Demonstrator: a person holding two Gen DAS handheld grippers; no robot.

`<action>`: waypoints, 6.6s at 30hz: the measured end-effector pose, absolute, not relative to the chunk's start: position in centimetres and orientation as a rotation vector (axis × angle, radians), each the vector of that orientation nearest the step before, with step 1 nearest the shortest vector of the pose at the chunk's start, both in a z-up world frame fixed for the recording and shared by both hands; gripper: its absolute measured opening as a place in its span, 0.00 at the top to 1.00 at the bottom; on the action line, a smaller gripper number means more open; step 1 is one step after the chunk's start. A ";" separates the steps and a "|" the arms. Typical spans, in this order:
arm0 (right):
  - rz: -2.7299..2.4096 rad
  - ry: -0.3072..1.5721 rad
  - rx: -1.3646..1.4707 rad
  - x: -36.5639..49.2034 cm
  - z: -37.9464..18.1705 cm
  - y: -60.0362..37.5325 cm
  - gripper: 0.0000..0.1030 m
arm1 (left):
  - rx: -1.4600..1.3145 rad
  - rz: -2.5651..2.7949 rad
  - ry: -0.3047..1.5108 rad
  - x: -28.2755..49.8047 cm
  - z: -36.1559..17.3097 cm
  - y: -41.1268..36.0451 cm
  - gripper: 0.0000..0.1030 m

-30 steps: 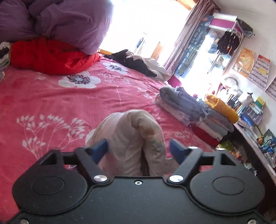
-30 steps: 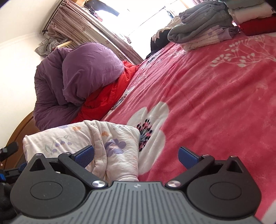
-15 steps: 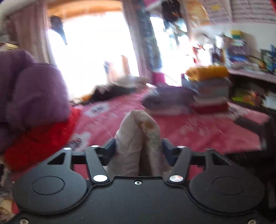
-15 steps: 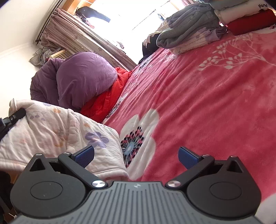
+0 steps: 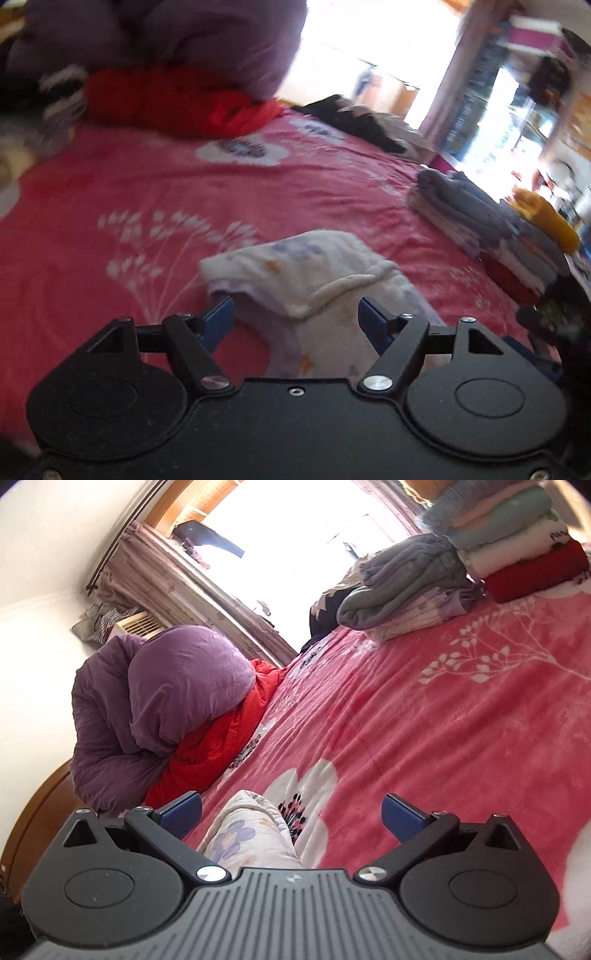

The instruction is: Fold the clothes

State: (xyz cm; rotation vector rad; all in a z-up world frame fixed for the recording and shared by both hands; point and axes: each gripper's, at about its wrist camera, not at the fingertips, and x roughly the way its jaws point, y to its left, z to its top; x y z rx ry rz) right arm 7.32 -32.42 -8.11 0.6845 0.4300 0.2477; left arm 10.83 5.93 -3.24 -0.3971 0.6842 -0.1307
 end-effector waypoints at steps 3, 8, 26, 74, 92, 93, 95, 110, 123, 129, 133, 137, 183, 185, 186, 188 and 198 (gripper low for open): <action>0.328 0.397 0.518 6.5 -6.7 -29.7 0.00 | -0.602 -0.071 0.752 11.3 -5.7 8.3 0.28; 0.485 0.331 0.083 3.9 -4.9 -22.9 0.05 | -0.720 -0.069 0.779 11.0 -7.9 8.9 0.28; 0.491 0.338 -0.896 0.4 -12.4 -7.7 0.26 | -1.083 -0.176 0.858 11.7 -12.4 12.0 0.27; 0.602 1.054 -0.802 24.0 -5.2 5.4 0.86 | -0.841 -0.272 0.857 8.9 -9.2 7.5 0.90; 0.500 0.650 0.460 18.5 9.6 -22.3 0.87 | -0.223 -0.195 0.293 5.0 3.2 6.4 0.93; 0.503 0.642 0.498 17.7 9.7 -23.2 0.87 | -0.205 -0.199 0.272 5.0 4.1 6.3 0.93; 0.514 0.619 0.586 16.3 10.1 -24.8 0.87 | -0.163 -0.211 0.228 4.7 6.1 5.7 0.93; 0.607 0.540 0.897 9.2 12.6 -30.1 0.87 | 0.196 -0.384 0.057 -0.6 16.4 5.2 0.93; 0.514 0.534 0.747 16.4 11.7 -26.7 0.87 | 0.466 -0.267 0.277 14.4 12.0 4.6 0.92; 0.484 0.271 0.560 22.5 15.1 -24.1 0.87 | 0.654 -0.111 0.091 19.7 15.5 2.4 0.93; 0.466 0.225 0.572 23.0 14.5 -24.7 0.87 | 0.669 -0.152 0.126 18.8 12.4 2.3 0.93; 0.438 0.299 0.563 21.8 8.9 -25.6 0.87 | 0.717 -0.214 0.246 15.9 4.4 1.5 0.93; 0.257 0.590 0.726 7.0 -10.1 -27.1 0.45 | -0.499 0.031 0.804 14.1 -7.2 15.6 0.46; 0.247 0.576 0.778 8.6 -10.6 -27.9 0.44 | -0.667 0.066 0.779 14.7 -8.0 17.9 0.46; 0.245 0.569 0.804 9.3 -10.9 -28.4 0.44 | -0.736 0.069 0.762 15.1 -8.7 18.6 0.47; 0.249 0.550 0.854 10.9 -11.6 -29.3 0.40 | -0.830 0.074 0.737 15.6 -10.0 19.6 0.47; 0.290 0.532 1.106 19.9 -16.4 -34.1 0.32 | -0.938 0.078 0.679 18.0 -12.6 22.2 0.54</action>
